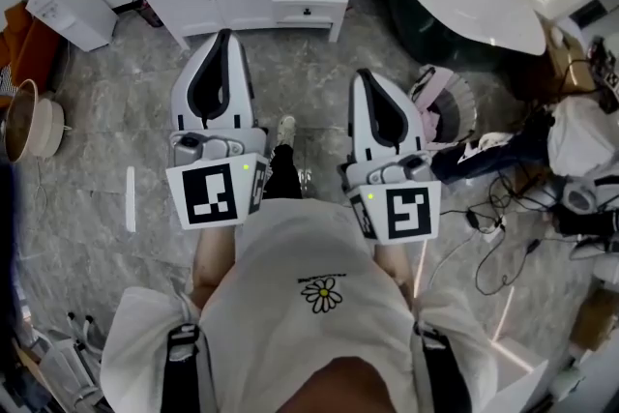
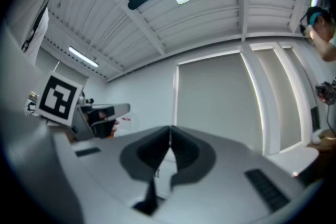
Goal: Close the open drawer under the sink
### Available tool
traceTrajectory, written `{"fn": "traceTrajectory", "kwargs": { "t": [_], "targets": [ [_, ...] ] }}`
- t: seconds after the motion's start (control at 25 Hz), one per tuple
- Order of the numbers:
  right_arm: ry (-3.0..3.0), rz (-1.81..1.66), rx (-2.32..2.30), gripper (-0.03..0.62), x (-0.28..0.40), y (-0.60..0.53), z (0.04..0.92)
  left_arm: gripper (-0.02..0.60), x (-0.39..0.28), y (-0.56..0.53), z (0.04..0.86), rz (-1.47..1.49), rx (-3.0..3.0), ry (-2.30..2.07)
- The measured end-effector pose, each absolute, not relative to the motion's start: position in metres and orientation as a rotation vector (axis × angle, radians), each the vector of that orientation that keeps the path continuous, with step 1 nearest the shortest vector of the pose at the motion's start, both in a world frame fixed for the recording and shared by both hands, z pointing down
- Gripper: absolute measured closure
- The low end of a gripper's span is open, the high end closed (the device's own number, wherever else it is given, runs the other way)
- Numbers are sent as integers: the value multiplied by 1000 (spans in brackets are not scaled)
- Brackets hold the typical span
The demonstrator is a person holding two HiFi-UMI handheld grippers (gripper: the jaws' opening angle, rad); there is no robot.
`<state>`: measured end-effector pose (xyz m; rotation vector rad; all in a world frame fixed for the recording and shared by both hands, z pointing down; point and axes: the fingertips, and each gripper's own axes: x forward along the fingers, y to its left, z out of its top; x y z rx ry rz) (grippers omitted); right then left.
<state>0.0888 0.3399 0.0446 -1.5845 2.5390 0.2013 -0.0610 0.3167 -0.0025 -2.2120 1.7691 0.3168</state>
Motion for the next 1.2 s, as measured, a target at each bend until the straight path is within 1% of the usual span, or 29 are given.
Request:
{"fn": "traceTrajectory", "kwargs": {
  "t": [0.24, 0.64, 0.88, 1.08, 1.2],
  "targets": [
    [2521, 242, -1619, 565, 95, 310, 34, 561, -57, 281, -8, 382, -2244, 1752],
    [2566, 142, -1633, 565, 76, 232, 59, 561, -63, 205, 17, 302, -2298, 1770],
    [2578, 58, -1703, 565, 67, 152, 71, 561, -73, 122, 33, 254, -2357, 1789],
    [2595, -64, -1697, 565, 56, 71, 78, 561, -81, 41, 32, 235, -2385, 1762],
    [2608, -74, -1703, 565, 46, 21, 76, 561, -94, -8, 33, 225, -2401, 1791]
  ]
}}
